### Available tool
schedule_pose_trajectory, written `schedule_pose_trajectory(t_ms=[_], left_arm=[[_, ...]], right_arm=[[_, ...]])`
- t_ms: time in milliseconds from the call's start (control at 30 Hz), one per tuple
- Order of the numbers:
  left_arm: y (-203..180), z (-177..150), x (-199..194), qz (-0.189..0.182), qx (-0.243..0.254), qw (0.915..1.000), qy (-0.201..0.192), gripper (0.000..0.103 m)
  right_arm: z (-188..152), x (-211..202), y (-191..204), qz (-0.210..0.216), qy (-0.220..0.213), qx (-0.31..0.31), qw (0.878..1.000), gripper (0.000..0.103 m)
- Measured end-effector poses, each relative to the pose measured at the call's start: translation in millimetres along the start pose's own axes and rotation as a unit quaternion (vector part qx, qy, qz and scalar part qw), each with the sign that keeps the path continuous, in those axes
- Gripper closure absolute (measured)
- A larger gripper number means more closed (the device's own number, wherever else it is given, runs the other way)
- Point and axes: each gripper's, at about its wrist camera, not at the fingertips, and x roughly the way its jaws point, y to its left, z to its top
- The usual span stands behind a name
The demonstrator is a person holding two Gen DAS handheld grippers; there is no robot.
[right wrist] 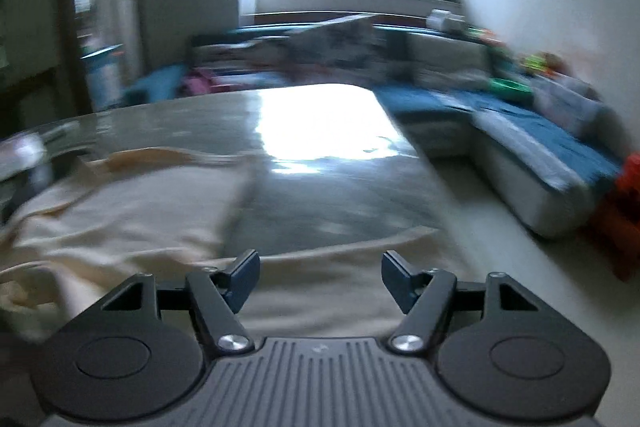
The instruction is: Fold clothes
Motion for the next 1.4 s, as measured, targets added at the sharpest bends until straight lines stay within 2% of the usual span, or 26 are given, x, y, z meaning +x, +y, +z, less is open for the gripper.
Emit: schedule_pose_trajectory(t_ms=[67, 233, 300, 367, 400, 500, 633, 700, 833, 867, 967, 1067, 1133, 1167, 1200, 1333, 1400], left_arm=[[-10.9, -0.4, 7.0, -0.007, 0.021, 0.9998, 0.001, 0.069], [-18.7, -3.7, 19.8, -0.020, 0.040, 0.9989, 0.012, 0.070], [-17.9, -6.9, 21.3, -0.027, 0.043, 0.9986, 0.015, 0.075], [-16.7, -10.3, 20.4, -0.034, 0.045, 0.9983, 0.017, 0.089], [-15.9, -12.2, 19.0, -0.037, 0.045, 0.9981, 0.016, 0.094], [-12.7, -15.8, 11.9, -0.044, 0.043, 0.9981, 0.009, 0.101], [-9.0, -18.5, 1.5, -0.053, 0.039, 0.9978, -0.004, 0.102], [-7.4, -17.2, -3.4, -0.056, 0.035, 0.9978, -0.011, 0.101], [-10.6, -9.3, -4.3, -0.052, 0.045, 0.9974, -0.023, 0.096], [-11.5, -7.6, -2.4, -0.054, 0.048, 0.9971, -0.023, 0.090], [-15.9, -6.5, 8.7, -0.060, 0.055, 0.9966, -0.010, 0.086], [-18.5, -8.5, 19.6, -0.064, 0.057, 0.9963, 0.010, 0.076], [-19.0, -10.6, 24.6, -0.063, 0.058, 0.9962, 0.017, 0.076], [-18.4, -11.6, 26.6, -0.063, 0.057, 0.9961, 0.021, 0.081], [-17.2, -12.1, 26.8, -0.062, 0.053, 0.9964, 0.021, 0.095], [-11.4, -15.0, 4.8, -0.082, 0.044, 0.9955, -0.014, 0.097], [-7.9, -20.3, -10.3, -0.099, 0.045, 0.9933, -0.038, 0.097]], right_arm=[[5.2, -1.5, 20.5, 0.052, 0.003, -0.027, 0.998, 0.045], [7.1, -4.8, 69.3, 0.160, 0.014, -0.098, 0.982, 0.054], [2.4, -1.1, 93.5, 0.192, 0.030, -0.125, 0.973, 0.059], [-2.1, 4.0, 110.1, 0.209, 0.043, -0.148, 0.966, 0.060], [-5.0, 6.3, 116.9, 0.214, 0.048, -0.159, 0.963, 0.060], [-15.6, 11.2, 130.6, 0.223, 0.054, -0.183, 0.956, 0.065], [-25.7, 21.1, 146.8, 0.221, 0.059, -0.212, 0.950, 0.076], [-27.2, 23.2, 149.6, 0.217, 0.060, -0.216, 0.950, 0.087], [-32.5, 16.1, 151.5, 0.214, 0.051, -0.229, 0.948, 0.088], [-32.9, 13.7, 151.7, 0.212, 0.048, -0.234, 0.948, 0.088], [-32.6, 13.7, 153.1, 0.215, 0.052, -0.238, 0.946, 0.088], [-34.7, 21.1, 154.0, 0.216, 0.062, -0.235, 0.946, 0.088], [-37.1, 25.6, 154.4, 0.218, 0.065, -0.233, 0.946, 0.088], [-37.8, 26.0, 154.5, 0.220, 0.064, -0.233, 0.945, 0.095], [-37.3, 24.2, 153.4, 0.222, 0.061, -0.232, 0.945, 0.098], [-29.7, 4.5, 143.9, 0.241, 0.046, -0.216, 0.945, 0.099], [-28.6, -12.8, 138.0, 0.260, 0.040, -0.221, 0.939, 0.099]])
